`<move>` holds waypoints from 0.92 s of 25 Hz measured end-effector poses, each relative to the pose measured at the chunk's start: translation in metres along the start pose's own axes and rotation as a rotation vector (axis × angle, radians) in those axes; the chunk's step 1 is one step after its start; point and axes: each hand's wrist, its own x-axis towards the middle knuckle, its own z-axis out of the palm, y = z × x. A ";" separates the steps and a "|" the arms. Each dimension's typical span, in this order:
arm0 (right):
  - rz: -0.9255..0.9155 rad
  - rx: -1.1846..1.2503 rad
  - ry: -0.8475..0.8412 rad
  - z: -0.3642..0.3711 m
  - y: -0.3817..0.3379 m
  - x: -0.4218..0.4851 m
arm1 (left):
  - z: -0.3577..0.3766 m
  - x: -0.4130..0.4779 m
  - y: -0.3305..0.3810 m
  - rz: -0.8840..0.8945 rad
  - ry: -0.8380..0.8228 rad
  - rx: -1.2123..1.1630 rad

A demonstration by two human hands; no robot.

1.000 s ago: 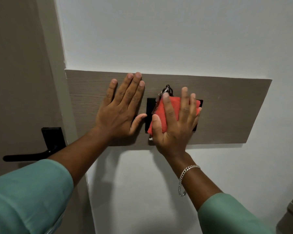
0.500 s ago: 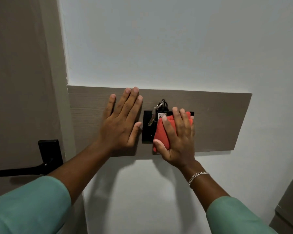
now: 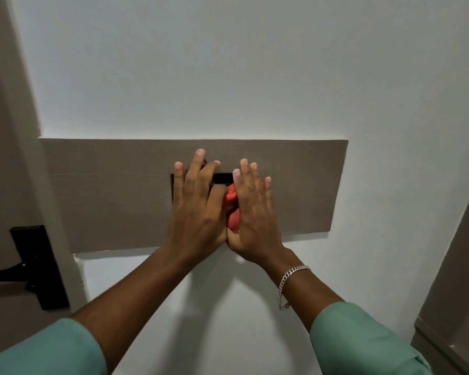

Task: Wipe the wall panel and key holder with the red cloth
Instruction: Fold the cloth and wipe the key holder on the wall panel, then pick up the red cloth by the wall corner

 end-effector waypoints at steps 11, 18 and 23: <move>1.083 0.837 0.333 -0.159 0.158 -0.140 | 0.122 0.036 0.224 -0.486 -0.323 -1.172; 1.624 0.751 0.240 -0.260 0.304 -0.328 | 0.261 -0.069 0.431 -0.956 -0.981 -1.462; 1.889 0.363 0.190 -0.288 0.377 -0.431 | 0.331 -0.140 0.541 -1.204 -1.194 -1.362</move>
